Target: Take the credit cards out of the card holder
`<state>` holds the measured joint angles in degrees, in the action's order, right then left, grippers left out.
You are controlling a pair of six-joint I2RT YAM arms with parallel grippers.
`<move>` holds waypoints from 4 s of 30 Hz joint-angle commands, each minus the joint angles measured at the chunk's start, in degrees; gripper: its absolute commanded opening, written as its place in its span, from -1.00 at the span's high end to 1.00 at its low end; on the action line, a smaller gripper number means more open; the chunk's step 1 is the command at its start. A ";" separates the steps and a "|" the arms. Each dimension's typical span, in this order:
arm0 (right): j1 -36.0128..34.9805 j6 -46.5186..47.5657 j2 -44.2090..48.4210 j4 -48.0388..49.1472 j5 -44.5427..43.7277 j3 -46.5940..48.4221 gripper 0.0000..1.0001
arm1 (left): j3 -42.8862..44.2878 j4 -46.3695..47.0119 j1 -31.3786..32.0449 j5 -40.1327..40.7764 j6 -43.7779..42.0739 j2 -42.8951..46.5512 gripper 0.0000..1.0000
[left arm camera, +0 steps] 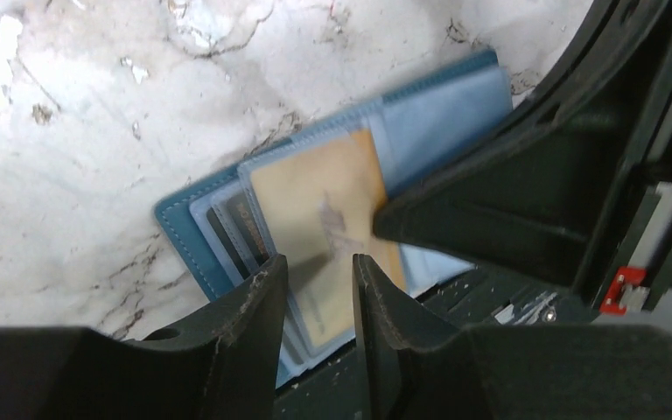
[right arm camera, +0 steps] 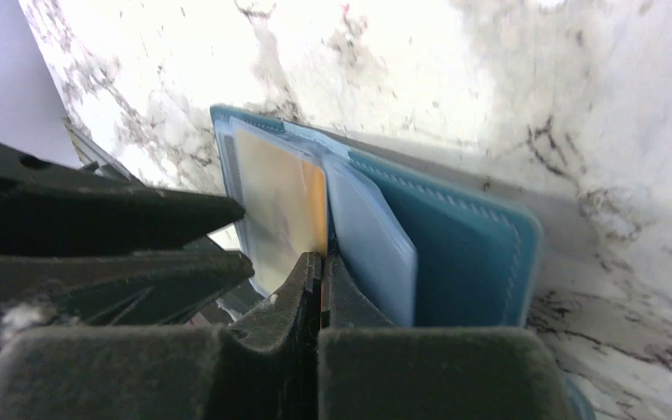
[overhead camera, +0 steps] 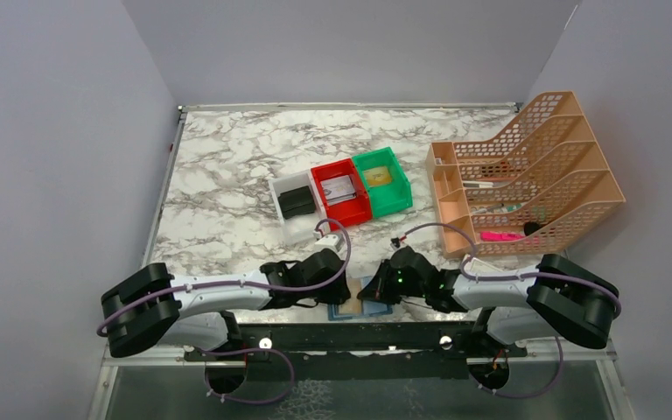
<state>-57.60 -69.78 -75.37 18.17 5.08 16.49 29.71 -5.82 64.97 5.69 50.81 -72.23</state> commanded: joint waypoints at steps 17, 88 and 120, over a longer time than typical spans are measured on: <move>2.79 17.51 -0.85 -7.67 1.73 6.87 0.98 | 1.36 -4.76 0.97 2.74 -1.09 -2.16 0.05; -3.87 30.95 -7.30 -35.37 -14.60 25.69 0.07 | -0.27 -11.17 -1.86 11.93 2.15 9.33 0.12; -8.61 25.13 -9.58 -29.31 -14.48 26.03 0.98 | -2.89 -9.53 -2.92 10.36 2.68 12.57 0.09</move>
<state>-66.37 -44.12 -87.96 -16.32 -14.83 45.69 27.22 -16.40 62.30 16.12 53.52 -61.17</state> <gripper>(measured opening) 0.019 0.452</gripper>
